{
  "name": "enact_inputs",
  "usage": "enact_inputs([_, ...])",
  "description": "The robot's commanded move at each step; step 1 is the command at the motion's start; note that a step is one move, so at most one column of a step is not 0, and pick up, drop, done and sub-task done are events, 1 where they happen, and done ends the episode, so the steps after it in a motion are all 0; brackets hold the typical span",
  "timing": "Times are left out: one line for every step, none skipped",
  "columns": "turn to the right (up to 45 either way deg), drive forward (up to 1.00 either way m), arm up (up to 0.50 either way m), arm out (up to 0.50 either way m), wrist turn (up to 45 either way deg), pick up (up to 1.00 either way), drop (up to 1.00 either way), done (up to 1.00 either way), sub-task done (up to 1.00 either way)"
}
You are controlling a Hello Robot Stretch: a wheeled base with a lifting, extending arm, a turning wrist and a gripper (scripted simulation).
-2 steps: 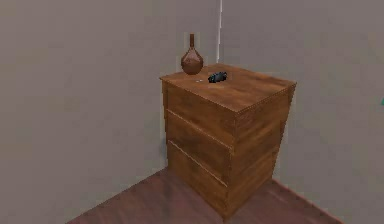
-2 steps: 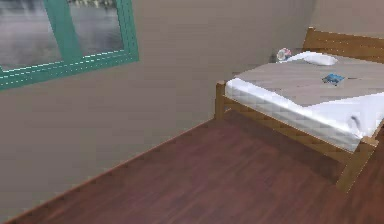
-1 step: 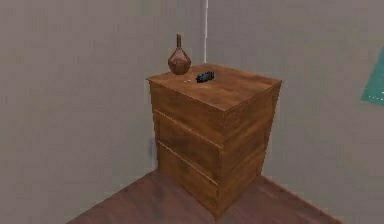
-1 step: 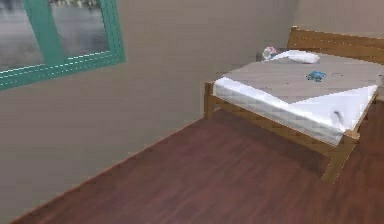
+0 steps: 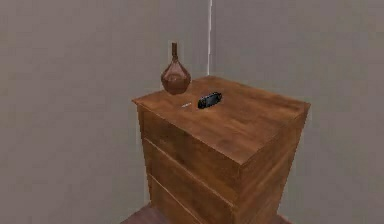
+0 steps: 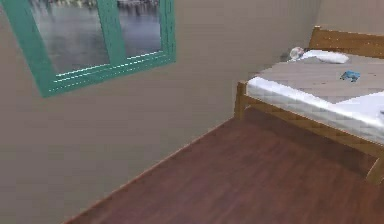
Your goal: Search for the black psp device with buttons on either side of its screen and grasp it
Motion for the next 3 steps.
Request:
enact_inputs([-45.0,0.0,0.0,0.0,0.0,0.0,0.0,0.0,0.0])
enact_inputs([-36.0,0.0,0.0,0.0,0.0,0.0,0.0,0.0,0.0])
enact_inputs([45.0,0.0,0.0,0.0,0.0,0.0,0.0,0.0,0.0])
